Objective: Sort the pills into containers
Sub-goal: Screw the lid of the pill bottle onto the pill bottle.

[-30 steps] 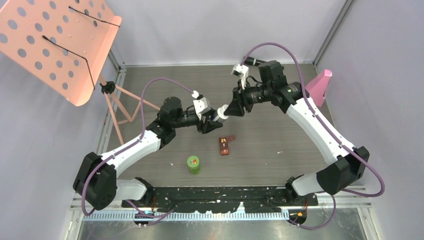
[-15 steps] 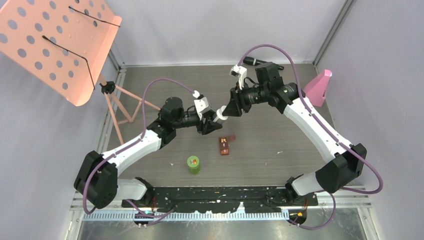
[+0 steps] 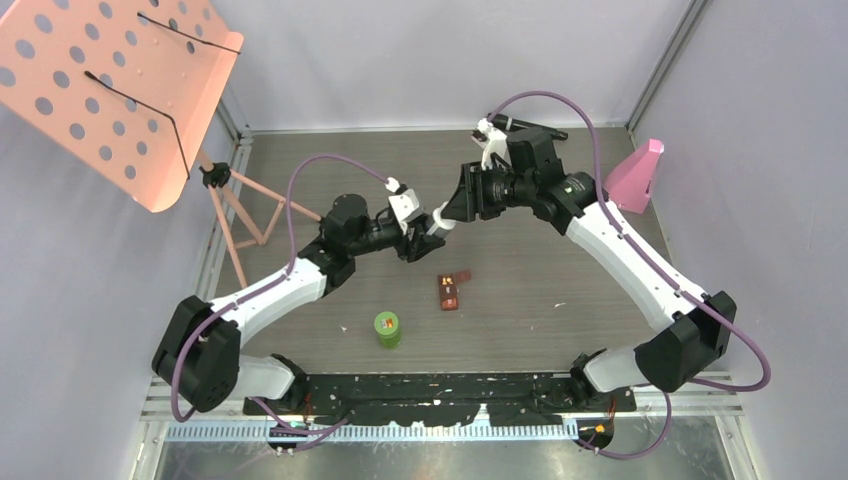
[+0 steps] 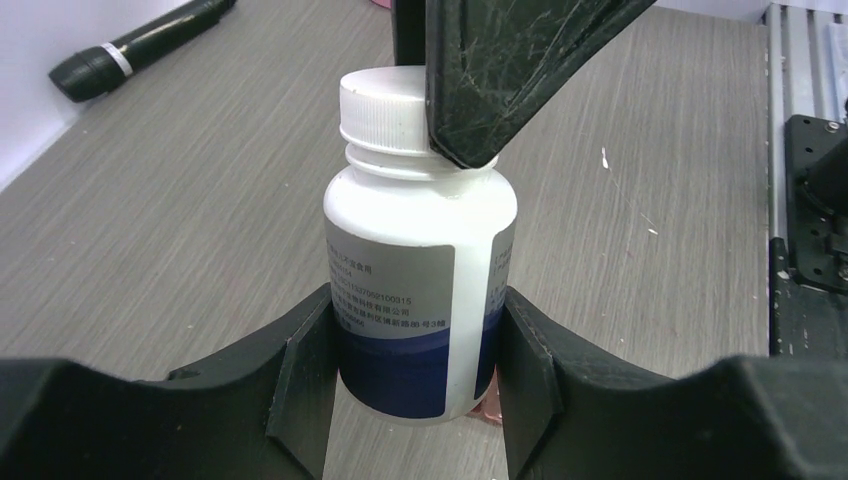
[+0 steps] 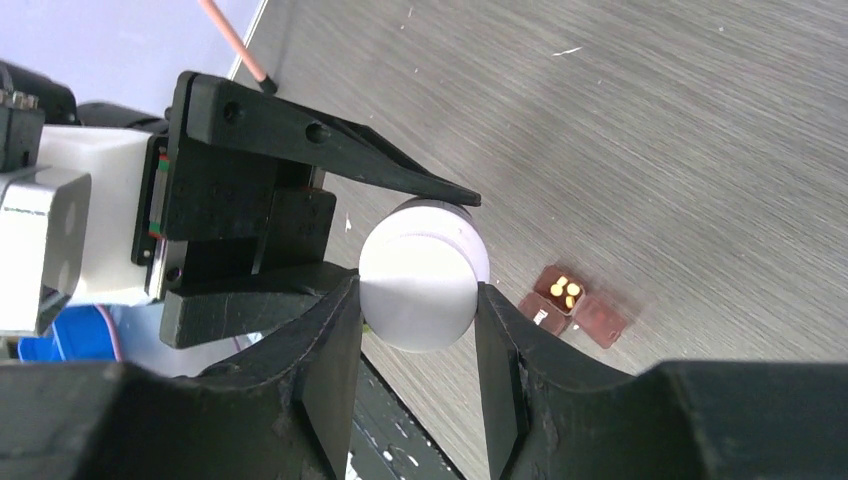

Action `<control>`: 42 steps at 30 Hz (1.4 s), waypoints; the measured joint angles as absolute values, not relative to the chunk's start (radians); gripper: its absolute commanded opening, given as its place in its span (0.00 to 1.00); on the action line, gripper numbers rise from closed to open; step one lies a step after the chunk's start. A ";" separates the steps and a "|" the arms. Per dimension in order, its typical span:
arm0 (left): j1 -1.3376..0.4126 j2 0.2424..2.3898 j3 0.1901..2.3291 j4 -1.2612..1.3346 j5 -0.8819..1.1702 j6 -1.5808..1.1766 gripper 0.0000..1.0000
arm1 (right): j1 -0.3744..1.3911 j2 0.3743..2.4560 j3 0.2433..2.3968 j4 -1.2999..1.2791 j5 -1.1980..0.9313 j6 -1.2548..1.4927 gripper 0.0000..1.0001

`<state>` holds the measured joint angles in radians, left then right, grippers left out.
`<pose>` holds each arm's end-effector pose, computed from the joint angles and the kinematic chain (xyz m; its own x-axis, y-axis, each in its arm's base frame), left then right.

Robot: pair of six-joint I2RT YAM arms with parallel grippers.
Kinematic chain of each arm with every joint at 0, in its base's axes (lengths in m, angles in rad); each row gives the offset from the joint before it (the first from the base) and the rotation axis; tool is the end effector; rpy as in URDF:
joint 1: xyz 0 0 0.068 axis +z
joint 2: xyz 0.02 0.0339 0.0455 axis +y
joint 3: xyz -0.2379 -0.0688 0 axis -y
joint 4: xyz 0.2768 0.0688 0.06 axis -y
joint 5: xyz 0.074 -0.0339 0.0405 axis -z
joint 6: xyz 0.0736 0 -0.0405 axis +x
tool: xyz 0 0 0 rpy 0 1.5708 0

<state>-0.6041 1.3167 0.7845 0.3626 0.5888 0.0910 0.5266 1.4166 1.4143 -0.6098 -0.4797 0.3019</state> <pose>0.2751 -0.2395 0.2322 -0.0545 0.1294 -0.9901 0.9317 0.3632 -0.0038 0.3066 0.2175 0.3279 -0.7039 -0.1041 -0.7026 -0.5898 0.6369 0.4965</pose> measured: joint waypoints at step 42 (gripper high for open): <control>-0.609 1.273 0.768 0.388 0.781 0.094 0.00 | 0.480 1.571 1.795 -1.124 -0.825 -0.611 0.93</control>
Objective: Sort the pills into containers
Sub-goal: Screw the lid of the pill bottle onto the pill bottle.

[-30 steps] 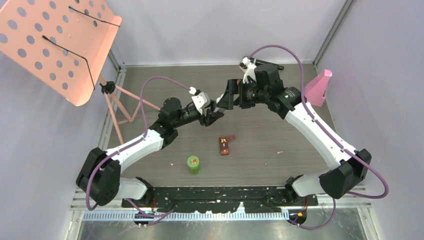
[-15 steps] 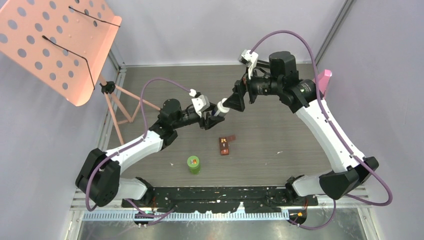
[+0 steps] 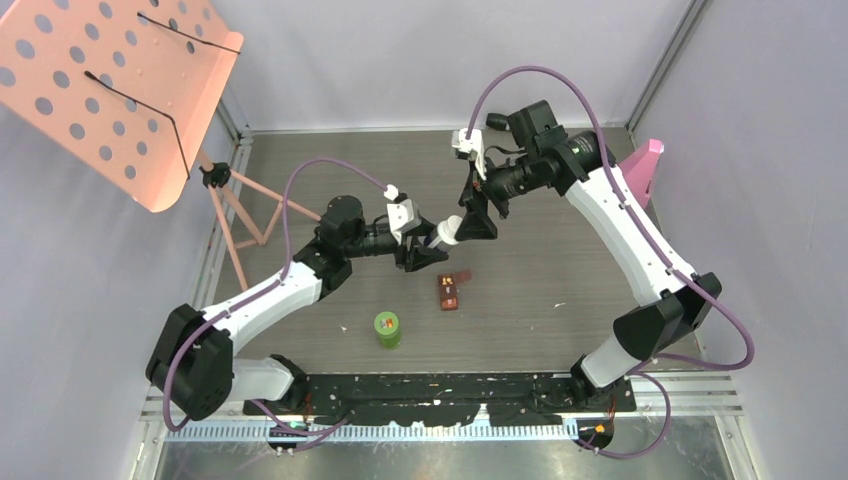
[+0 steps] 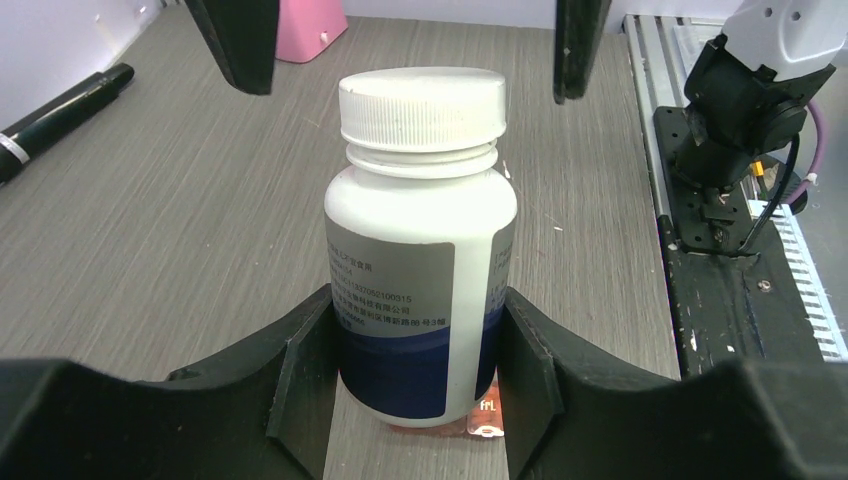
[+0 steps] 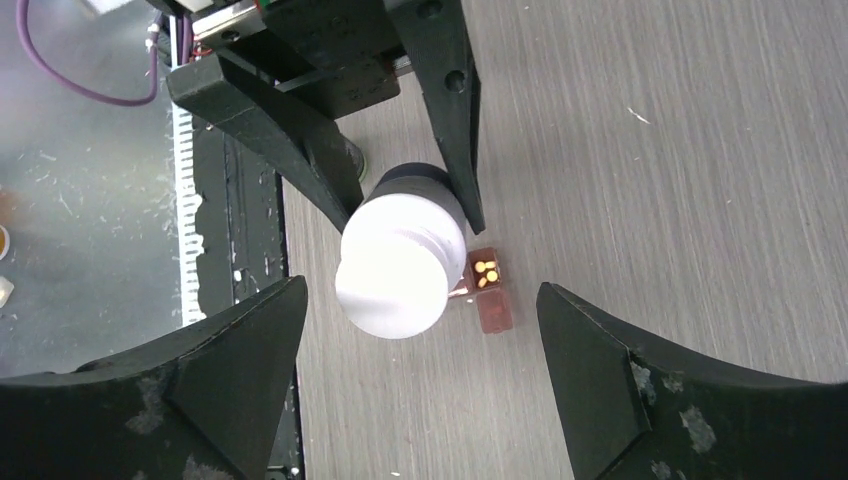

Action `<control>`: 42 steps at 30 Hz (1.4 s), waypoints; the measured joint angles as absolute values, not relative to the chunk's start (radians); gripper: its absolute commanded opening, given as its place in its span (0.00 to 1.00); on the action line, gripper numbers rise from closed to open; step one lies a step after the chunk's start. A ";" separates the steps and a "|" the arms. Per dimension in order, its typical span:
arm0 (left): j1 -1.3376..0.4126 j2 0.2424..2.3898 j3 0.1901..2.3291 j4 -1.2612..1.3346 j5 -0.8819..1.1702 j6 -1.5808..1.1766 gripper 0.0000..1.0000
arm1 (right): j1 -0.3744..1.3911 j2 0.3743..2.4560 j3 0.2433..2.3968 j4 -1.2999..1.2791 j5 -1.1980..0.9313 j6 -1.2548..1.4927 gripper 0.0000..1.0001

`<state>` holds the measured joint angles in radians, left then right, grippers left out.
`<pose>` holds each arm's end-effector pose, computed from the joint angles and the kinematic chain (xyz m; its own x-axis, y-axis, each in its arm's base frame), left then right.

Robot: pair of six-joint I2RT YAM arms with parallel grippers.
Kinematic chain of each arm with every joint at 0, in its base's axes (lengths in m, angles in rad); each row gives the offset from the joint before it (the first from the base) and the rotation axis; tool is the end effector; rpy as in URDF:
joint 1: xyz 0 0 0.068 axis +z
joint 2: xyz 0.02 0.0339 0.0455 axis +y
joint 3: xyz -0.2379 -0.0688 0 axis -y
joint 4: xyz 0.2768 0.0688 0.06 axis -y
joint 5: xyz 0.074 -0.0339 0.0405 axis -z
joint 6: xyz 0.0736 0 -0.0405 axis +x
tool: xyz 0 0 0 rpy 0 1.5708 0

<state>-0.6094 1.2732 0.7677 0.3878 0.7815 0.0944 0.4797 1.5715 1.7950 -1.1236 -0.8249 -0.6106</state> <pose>0.2547 -0.2410 0.2446 -0.0035 0.0840 -0.9965 0.9846 0.1746 0.0113 0.2889 0.2112 0.3742 -0.1576 -0.5206 -0.8391 -0.9869 0.1133 0.1151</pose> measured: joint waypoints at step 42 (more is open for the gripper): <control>-0.604 1.291 0.788 0.363 0.641 0.027 0.00 | 0.589 1.516 1.599 -0.768 -0.521 0.004 0.58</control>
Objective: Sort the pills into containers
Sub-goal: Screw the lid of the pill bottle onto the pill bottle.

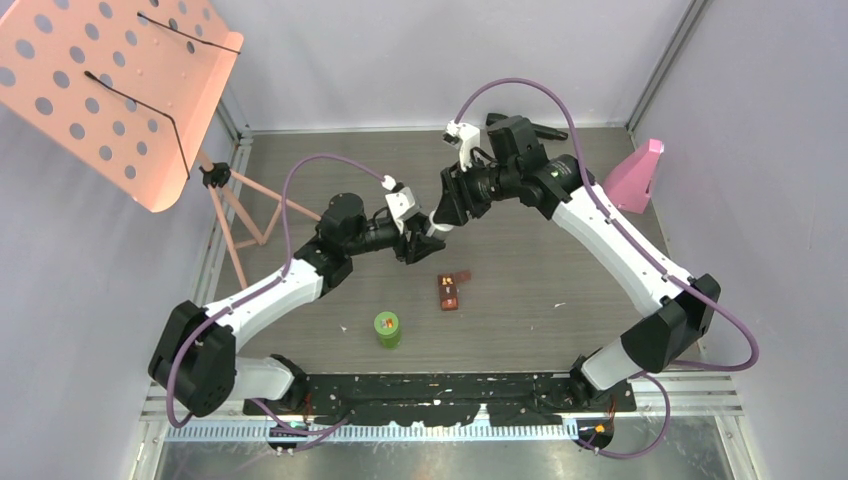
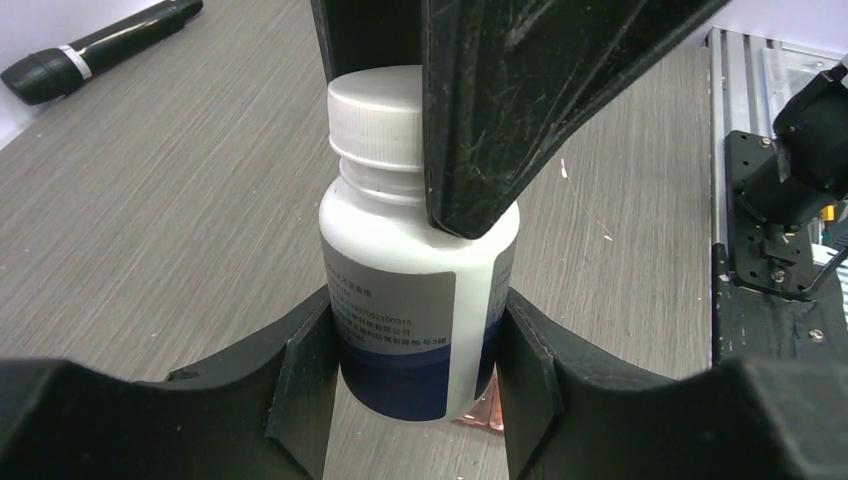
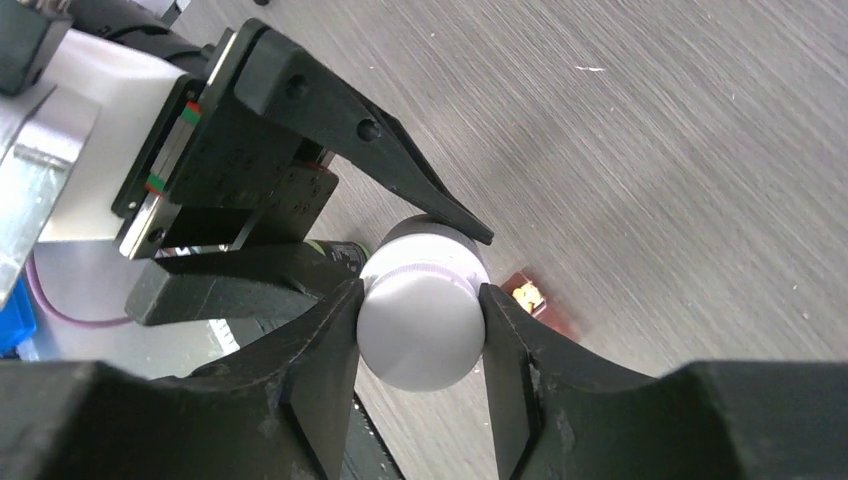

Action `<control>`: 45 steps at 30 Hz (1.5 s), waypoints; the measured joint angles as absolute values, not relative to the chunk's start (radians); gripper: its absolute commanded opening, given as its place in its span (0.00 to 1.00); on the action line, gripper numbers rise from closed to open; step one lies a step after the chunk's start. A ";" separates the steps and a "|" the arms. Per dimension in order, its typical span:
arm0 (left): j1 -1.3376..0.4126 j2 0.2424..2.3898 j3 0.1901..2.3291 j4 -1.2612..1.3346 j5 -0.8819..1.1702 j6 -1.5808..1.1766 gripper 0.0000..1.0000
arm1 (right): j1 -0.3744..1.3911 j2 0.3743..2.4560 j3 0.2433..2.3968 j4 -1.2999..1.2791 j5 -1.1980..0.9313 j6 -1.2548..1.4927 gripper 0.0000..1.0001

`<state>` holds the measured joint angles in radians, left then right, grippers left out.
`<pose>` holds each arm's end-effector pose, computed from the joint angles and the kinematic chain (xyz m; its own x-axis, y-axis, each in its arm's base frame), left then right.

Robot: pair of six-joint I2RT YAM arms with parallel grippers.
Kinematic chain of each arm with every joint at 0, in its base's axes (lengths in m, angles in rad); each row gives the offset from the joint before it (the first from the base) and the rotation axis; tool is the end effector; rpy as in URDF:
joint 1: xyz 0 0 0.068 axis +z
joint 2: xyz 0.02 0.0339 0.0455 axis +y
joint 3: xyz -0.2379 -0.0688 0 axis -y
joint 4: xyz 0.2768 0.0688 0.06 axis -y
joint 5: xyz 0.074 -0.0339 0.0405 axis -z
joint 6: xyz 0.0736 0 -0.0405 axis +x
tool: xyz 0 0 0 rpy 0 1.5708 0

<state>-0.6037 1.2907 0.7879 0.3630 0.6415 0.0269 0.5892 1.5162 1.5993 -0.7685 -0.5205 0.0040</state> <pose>0.2692 -0.2391 0.2428 -0.0893 0.0878 -0.9921 0.9454 0.3209 -0.0567 0.2994 0.2442 0.3466 -0.5295 -0.3497 -0.7729 -0.8001 0.5087 0.3179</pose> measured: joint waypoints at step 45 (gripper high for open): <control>-0.606 1.303 0.788 0.474 0.723 0.007 0.00 | 0.507 1.468 1.608 -0.803 -0.693 -0.051 0.23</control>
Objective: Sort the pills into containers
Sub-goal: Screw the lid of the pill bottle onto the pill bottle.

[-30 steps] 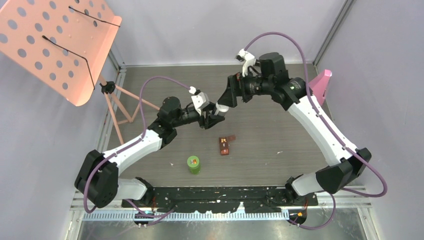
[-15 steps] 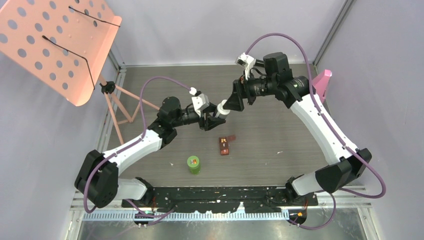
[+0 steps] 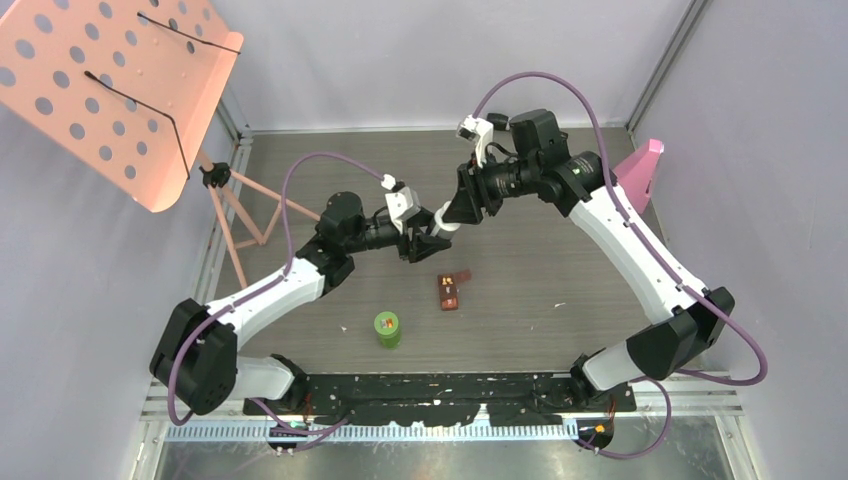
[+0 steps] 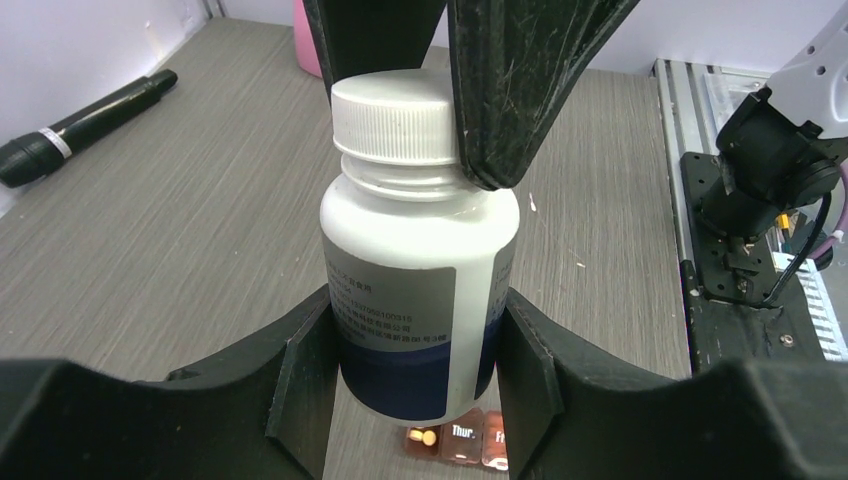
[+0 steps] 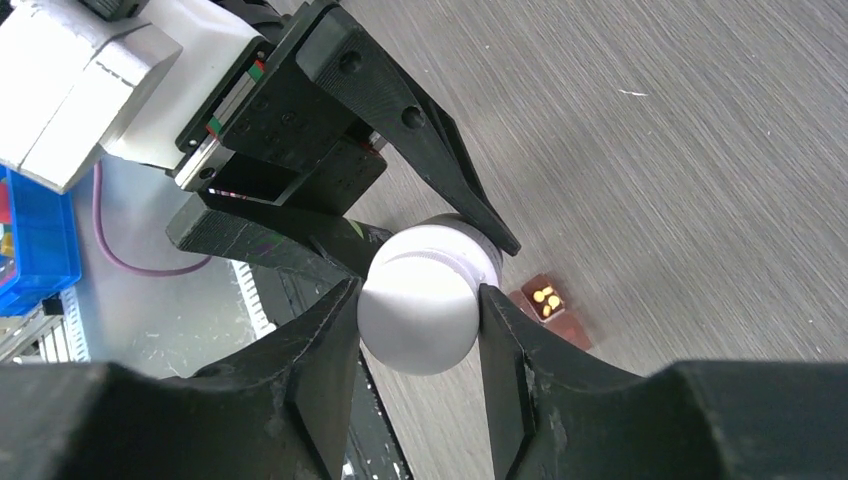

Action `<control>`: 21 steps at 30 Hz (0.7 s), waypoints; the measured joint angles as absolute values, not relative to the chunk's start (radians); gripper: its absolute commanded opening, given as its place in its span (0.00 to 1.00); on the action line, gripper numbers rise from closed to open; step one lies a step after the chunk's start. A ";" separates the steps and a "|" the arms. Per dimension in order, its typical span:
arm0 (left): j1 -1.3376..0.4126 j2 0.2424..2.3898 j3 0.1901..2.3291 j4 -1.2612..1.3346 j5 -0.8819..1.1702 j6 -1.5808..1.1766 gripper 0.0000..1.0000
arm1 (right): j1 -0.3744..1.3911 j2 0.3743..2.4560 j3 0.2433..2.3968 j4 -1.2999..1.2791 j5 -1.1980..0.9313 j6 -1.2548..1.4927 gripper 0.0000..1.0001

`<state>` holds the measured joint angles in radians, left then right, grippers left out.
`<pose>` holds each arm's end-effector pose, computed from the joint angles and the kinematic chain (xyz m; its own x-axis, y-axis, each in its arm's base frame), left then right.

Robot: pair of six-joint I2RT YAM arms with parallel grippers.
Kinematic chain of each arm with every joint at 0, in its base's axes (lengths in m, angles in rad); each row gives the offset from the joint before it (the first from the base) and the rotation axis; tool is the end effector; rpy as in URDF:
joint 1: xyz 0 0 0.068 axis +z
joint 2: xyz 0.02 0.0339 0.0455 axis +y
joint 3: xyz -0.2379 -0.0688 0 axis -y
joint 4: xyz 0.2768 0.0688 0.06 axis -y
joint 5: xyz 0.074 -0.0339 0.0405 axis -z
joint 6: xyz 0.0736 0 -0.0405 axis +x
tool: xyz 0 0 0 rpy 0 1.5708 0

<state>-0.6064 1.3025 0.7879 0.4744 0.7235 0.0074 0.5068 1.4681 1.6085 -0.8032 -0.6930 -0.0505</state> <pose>0.2651 -0.2432 0.2537 -0.0258 0.0247 -0.9994 0.9709 0.2387 -0.0192 0.2956 0.2179 0.3679 -0.4962 -0.3199 -0.8071 -0.8398 0.4126 0.3528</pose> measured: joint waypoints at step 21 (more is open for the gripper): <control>-0.597 1.309 0.895 0.192 0.813 0.147 0.00 | 0.558 1.497 1.677 -0.942 -0.666 -0.295 0.11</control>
<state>-0.5968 1.3087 0.8951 0.1925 0.8127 0.1471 0.5583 1.4967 1.6772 -0.9417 -0.6662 -0.2955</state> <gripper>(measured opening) 0.531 0.497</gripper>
